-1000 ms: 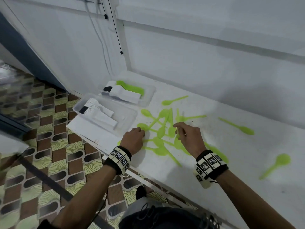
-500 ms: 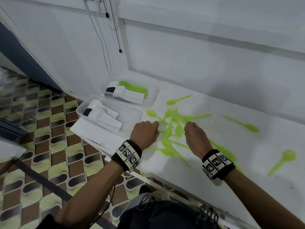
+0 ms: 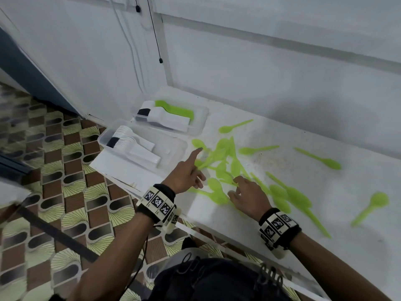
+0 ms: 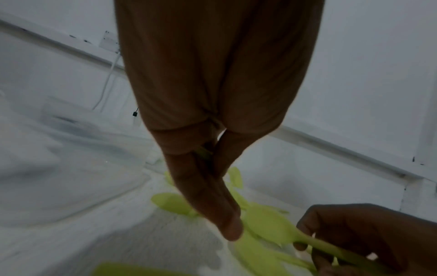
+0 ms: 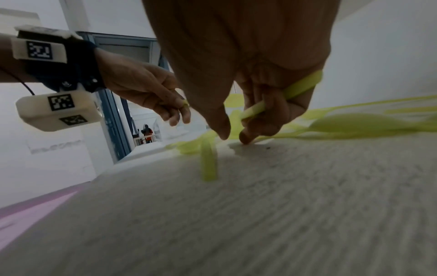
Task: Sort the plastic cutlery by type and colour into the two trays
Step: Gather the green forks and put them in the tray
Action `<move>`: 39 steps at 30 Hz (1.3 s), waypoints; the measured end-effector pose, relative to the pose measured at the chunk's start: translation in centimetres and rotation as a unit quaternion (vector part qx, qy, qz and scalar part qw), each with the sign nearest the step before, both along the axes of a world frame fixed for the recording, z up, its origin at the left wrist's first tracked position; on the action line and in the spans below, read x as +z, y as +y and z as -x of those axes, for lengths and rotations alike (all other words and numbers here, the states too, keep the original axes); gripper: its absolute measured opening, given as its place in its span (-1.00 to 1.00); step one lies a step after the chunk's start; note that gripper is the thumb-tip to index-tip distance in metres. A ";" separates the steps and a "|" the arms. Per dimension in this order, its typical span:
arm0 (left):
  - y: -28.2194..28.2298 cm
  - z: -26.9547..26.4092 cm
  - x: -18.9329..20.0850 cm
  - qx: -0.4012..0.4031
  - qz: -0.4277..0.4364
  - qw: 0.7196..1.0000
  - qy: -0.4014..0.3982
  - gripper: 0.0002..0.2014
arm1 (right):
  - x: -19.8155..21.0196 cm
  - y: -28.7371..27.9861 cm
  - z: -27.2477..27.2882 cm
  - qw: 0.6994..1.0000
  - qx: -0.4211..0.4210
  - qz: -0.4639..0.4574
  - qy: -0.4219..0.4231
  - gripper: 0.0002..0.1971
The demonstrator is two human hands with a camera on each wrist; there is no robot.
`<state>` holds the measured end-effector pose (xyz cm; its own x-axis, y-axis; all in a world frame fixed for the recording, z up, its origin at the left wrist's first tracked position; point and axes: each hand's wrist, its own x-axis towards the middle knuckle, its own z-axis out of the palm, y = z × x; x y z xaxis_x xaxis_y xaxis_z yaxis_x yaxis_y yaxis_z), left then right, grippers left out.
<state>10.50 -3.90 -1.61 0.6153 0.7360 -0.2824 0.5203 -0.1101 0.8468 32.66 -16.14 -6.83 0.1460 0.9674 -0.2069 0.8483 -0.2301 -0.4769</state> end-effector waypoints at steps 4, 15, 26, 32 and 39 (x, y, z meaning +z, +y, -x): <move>0.1 -0.4 -1.8 -0.031 -0.095 0.986 0.137 -0.59 | -0.2 -0.6 0.0 0.999 0.011 -0.016 -0.028 -0.67; -2.3 -0.2 -4.8 -0.104 -0.194 0.952 0.212 -0.50 | -0.5 -0.4 -0.6 0.999 -0.011 -0.040 -0.024 -0.82; -1.8 0.0 -4.5 -0.136 -0.234 0.943 0.195 -0.80 | 0.4 -2.0 -0.3 0.998 -0.041 -0.033 0.028 -0.75; -0.4 1.1 -4.3 -0.041 -0.222 0.971 0.079 -0.82 | -0.1 -2.1 0.9 1.000 0.020 0.007 -0.020 -0.81; 1.3 -1.9 -3.2 0.079 -0.246 0.958 0.125 -0.71 | 1.1 -1.8 0.7 0.998 -0.009 -0.035 -0.053 -0.81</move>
